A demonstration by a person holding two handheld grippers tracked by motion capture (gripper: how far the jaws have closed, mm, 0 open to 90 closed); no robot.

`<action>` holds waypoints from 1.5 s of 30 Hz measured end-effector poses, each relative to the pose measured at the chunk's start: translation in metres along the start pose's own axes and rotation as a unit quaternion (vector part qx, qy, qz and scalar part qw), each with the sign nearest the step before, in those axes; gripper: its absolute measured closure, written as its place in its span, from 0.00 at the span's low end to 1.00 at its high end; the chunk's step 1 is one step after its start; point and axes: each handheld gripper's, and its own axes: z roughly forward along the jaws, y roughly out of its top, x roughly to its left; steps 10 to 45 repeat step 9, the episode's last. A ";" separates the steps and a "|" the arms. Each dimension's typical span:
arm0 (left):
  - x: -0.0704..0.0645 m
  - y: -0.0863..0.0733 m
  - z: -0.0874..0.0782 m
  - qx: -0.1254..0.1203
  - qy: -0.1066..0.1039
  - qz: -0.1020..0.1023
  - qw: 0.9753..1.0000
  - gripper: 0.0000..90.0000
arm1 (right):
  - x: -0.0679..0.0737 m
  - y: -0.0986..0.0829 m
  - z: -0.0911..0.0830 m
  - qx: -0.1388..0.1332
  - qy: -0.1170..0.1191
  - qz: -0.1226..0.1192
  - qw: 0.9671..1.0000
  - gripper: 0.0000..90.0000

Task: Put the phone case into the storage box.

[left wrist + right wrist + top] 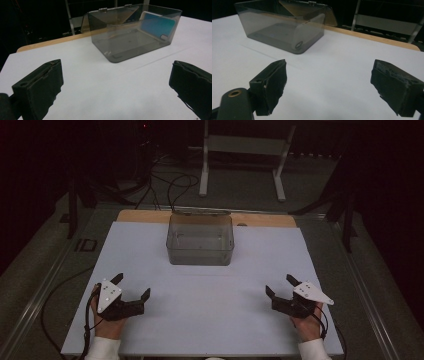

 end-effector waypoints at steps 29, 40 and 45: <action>0.004 -0.002 0.000 0.003 0.003 -0.007 1.000 0.00 | 0.001 -0.001 -0.003 -0.006 0.005 0.013 1.000 0.14; 0.004 -0.002 0.000 0.003 0.003 -0.007 1.000 0.00 | 0.001 -0.001 -0.003 -0.006 0.005 0.013 1.000 0.14; 0.004 -0.002 0.000 0.003 0.003 -0.007 1.000 0.00 | 0.001 -0.001 -0.003 -0.006 0.005 0.013 1.000 0.14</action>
